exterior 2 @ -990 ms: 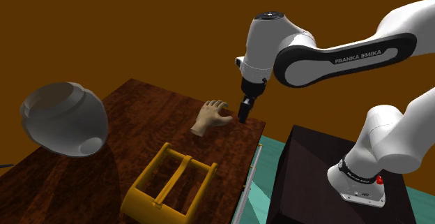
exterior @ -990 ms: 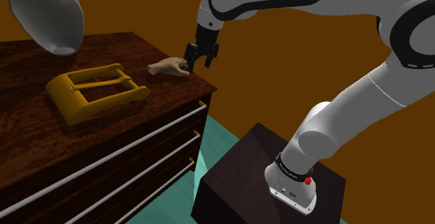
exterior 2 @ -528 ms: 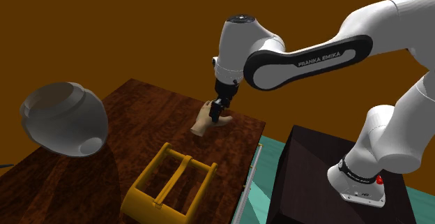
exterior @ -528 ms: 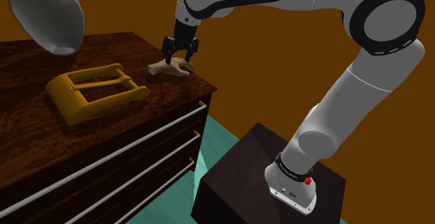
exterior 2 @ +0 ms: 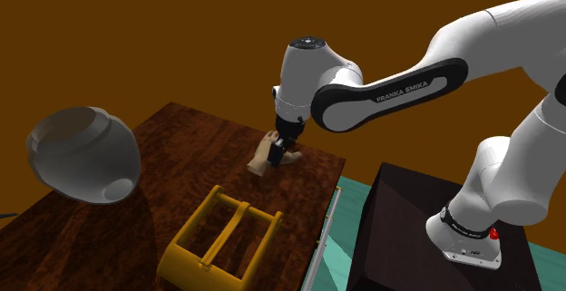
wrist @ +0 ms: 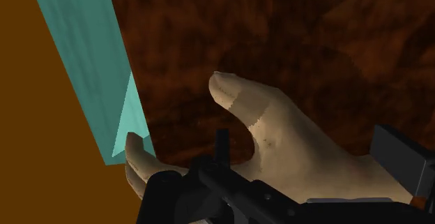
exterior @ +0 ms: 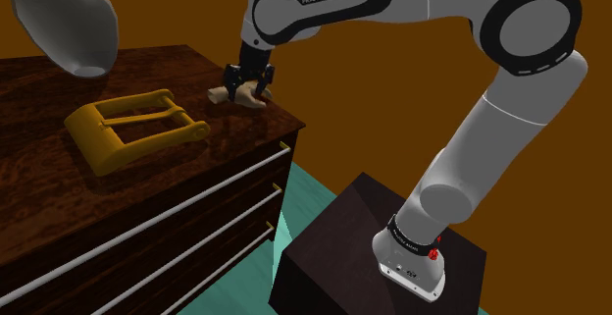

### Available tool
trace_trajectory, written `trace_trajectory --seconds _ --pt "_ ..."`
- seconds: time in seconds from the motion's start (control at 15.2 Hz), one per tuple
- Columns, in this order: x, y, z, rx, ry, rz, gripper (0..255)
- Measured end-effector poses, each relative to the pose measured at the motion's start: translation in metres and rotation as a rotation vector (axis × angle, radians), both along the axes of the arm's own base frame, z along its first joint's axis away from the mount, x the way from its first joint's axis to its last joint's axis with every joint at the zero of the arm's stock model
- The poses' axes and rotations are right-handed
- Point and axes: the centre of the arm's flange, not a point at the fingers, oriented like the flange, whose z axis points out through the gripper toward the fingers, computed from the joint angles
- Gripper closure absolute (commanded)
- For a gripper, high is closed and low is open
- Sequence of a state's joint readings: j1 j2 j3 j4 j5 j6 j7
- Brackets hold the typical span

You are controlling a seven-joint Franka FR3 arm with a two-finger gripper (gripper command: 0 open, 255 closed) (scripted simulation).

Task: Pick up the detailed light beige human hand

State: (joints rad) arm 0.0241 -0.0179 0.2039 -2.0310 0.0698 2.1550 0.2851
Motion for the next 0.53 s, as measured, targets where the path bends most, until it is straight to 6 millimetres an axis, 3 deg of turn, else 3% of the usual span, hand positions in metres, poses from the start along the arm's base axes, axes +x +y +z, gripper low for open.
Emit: trace_trajectory --seconds 0.07,0.53 --pt "0.0 -0.0004 -0.0026 0.0 0.0 0.0 255" --pt "-0.0004 -0.0015 -0.0043 -0.001 -0.002 -0.001 255"
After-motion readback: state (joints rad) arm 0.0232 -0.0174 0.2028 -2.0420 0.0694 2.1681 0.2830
